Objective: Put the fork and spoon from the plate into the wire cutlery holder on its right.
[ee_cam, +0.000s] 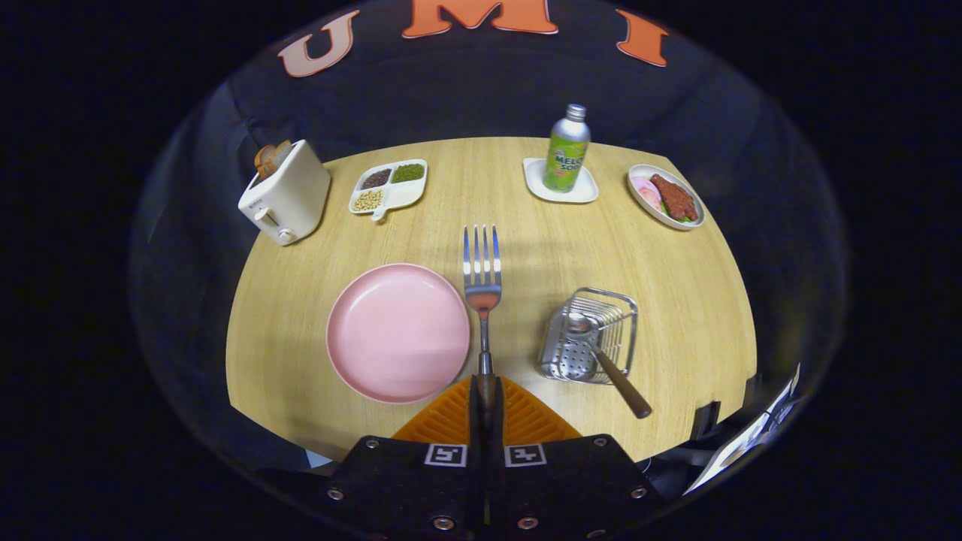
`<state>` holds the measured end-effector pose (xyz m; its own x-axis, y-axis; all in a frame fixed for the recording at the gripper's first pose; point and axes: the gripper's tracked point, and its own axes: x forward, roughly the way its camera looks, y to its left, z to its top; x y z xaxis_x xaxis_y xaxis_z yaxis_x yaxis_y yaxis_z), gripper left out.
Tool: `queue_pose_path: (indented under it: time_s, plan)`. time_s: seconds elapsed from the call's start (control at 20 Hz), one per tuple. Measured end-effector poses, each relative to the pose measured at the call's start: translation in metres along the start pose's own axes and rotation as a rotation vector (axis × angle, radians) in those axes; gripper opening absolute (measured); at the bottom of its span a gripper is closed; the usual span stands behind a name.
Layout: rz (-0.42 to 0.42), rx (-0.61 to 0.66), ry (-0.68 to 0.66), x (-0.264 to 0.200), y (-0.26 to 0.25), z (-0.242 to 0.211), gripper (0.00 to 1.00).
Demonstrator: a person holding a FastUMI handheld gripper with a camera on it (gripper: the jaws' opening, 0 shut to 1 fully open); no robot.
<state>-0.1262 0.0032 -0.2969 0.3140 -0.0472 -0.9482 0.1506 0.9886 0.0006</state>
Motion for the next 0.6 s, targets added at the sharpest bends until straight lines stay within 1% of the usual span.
queue_pose_path:
  time_s: [0.2,0.45,0.5,0.6]
  plan:
    - [-0.045,0.031,0.049,-0.006,-0.047,-0.012,0.04]
    - [0.002,0.012,0.209,0.004,-0.067,-0.034,0.04]
    - [0.017,0.011,0.230,-0.003,-0.072,-0.027,0.04]
    - [0.053,0.018,0.276,0.000,-0.072,-0.031,0.04]
